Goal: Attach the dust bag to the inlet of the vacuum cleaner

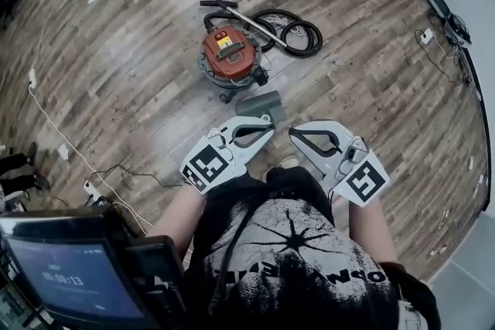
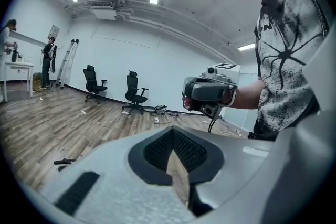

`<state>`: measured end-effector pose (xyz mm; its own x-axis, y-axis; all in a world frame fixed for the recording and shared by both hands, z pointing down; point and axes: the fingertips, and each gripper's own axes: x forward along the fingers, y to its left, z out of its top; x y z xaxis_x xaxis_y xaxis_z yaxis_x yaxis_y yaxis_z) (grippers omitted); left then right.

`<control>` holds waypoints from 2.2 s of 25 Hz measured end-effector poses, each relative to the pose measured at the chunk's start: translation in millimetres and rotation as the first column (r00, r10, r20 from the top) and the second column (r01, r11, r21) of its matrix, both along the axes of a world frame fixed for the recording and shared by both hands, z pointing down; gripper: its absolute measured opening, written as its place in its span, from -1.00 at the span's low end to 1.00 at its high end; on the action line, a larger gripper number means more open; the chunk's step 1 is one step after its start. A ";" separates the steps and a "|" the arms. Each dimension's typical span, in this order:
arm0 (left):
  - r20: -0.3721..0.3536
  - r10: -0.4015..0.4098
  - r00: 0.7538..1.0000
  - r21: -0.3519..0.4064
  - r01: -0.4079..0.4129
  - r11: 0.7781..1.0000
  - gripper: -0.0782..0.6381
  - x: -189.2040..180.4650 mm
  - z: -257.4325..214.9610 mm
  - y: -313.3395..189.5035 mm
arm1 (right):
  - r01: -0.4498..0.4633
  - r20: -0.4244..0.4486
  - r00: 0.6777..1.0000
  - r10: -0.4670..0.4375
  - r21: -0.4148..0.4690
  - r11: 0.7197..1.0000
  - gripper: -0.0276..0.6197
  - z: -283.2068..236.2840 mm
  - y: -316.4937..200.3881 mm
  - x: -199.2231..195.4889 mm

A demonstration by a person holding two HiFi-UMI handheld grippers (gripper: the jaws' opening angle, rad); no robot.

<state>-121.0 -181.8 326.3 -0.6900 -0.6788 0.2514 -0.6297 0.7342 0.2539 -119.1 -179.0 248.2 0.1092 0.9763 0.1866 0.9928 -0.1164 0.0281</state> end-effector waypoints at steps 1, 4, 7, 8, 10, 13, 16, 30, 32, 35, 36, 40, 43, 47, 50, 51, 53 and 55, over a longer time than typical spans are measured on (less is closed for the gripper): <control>0.003 -0.001 1.000 0.000 0.001 1.000 -0.78 1.7 2.6 7.6 | 0.003 0.015 1.000 -0.004 0.033 0.999 -0.90 6.6 3.8 0.8; 0.001 -0.025 1.000 -0.022 0.025 0.999 -0.77 2.7 14.1 24.5 | 0.031 0.083 0.995 -0.048 0.194 0.981 -0.90 35.7 -1.8 -4.7; -0.032 -0.103 0.994 0.011 0.103 0.995 -0.78 5.9 21.0 29.0 | 0.074 0.140 0.982 -0.129 0.342 0.937 -0.90 65.0 -20.8 -12.9; -0.045 -0.137 0.990 0.031 0.138 0.990 -0.78 6.6 23.7 27.5 | 0.089 0.141 0.979 -0.147 0.356 0.930 -0.90 72.6 -25.4 -16.1; -0.073 -0.204 0.976 0.045 0.207 0.977 -0.77 7.4 34.4 20.8 | 0.140 0.124 0.972 -0.198 0.368 0.919 -0.90 90.2 -34.0 -20.1; -0.111 -0.298 0.948 0.039 0.303 0.952 -0.77 7.2 56.7 7.4 | 0.247 0.082 0.951 -0.298 0.382 0.891 -0.90 127.3 -49.1 -23.3; -0.128 -0.356 0.926 0.047 0.364 0.930 -0.78 -3.2 82.4 2.2 | 0.316 0.069 0.923 -0.378 0.422 0.850 -0.90 175.7 -58.0 -35.7; -0.029 -0.065 0.997 -0.007 0.065 0.998 -0.77 -65.6 333.0 -7.4 | 0.234 0.063 0.922 -0.383 0.697 0.678 -0.40 601.1 -82.7 -79.1; -0.022 -0.015 1.000 0.014 0.015 1.000 -0.78 -66.8 381.7 -16.4 | 0.206 0.068 0.923 -0.380 0.747 0.632 -0.35 685.2 -100.8 -75.8; 0.010 -0.015 1.000 0.009 0.015 1.000 -0.77 -73.5 441.3 -11.1 | 0.202 0.082 0.895 -0.438 0.802 0.562 -0.28 798.0 -106.3 -74.2; 0.021 -0.040 0.999 0.006 0.040 0.999 -0.78 -76.5 456.5 -6.4 | 0.206 0.086 0.879 -0.469 0.818 0.537 -0.27 829.9 -105.8 -75.8; -0.001 -0.119 0.993 -0.005 0.119 0.993 -0.78 -67.4 502.0 0.0 | 0.199 0.071 0.836 -0.545 0.885 0.421 -0.25 929.6 -124.7 -74.1; -0.037 -0.157 0.987 -0.003 0.157 0.988 -0.77 -67.9 511.6 -10.9 | 0.182 0.054 0.805 -0.590 0.925 0.333 -0.25 973.8 -143.0 -84.9; -0.088 -0.191 0.978 -0.032 0.189 0.981 -0.77 -57.2 528.4 -24.5 | 0.182 0.054 0.732 -0.679 0.945 0.272 -0.26 997.2 -146.8 -82.3; -0.102 -0.184 0.978 -0.051 0.180 0.982 -0.77 -58.1 533.3 -24.2 | 0.164 0.061 0.725 -0.686 0.952 0.259 -0.29 1009.1 -151.4 -83.9; -0.100 -0.192 0.976 -0.046 0.188 0.981 -0.77 -60.3 533.9 -21.8 | 0.154 0.065 0.726 -0.685 0.955 0.254 -0.33 1012.6 -153.3 -85.8; -0.093 -0.212 0.973 -0.051 0.208 0.977 -0.77 -65.0 536.3 -15.5 | 0.134 0.076 0.724 -0.686 0.959 0.248 -0.49 1018.4 -154.3 -88.5; -0.088 -0.229 0.969 -0.068 0.224 0.972 -0.77 -67.3 540.9 -10.9 | 0.125 0.081 0.726 -0.683 0.961 0.247 -0.66 1020.8 -155.0 -89.4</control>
